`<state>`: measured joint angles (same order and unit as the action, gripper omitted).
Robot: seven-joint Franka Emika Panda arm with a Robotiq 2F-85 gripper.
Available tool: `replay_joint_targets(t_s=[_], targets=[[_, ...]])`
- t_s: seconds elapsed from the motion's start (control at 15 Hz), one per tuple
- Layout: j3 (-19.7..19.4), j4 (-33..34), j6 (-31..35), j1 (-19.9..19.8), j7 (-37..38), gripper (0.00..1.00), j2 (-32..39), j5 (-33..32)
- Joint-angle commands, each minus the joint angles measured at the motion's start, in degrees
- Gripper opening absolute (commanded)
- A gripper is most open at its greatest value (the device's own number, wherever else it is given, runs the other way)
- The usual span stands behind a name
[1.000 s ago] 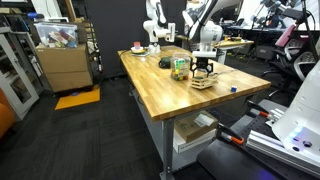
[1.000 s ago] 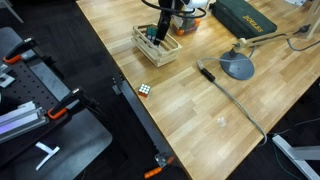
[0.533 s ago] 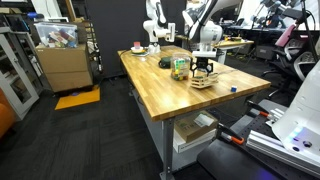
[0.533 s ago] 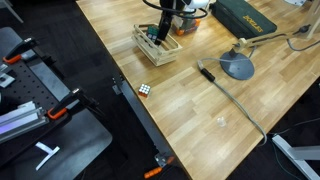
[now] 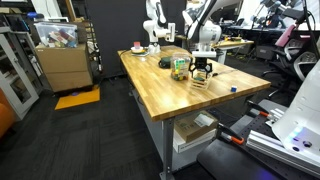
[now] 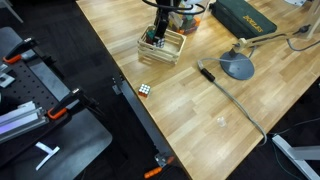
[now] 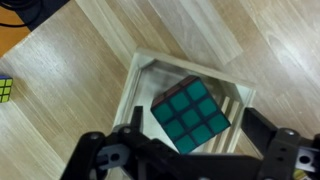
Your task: Remove the Rubik's cube from the wooden box and put it on the table
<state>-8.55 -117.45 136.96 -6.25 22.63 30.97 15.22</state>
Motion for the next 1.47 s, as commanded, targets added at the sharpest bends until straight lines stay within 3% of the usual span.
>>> replay_joint_targets(t_s=[0.0,0.53,1.13,1.4], targets=[[0.6,-4.4,1.6,0.1,-2.8,1.0,-3.5,-0.2],[0.7,-8.5,1.0,-0.3,-6.7,1.0,-8.2,-0.5],[-0.5,-3.9,-6.2,0.3,-15.9,1.0,-6.7,-16.5],[0.1,-0.8,-9.3,-0.7,-21.5,1.0,-5.7,-19.9]])
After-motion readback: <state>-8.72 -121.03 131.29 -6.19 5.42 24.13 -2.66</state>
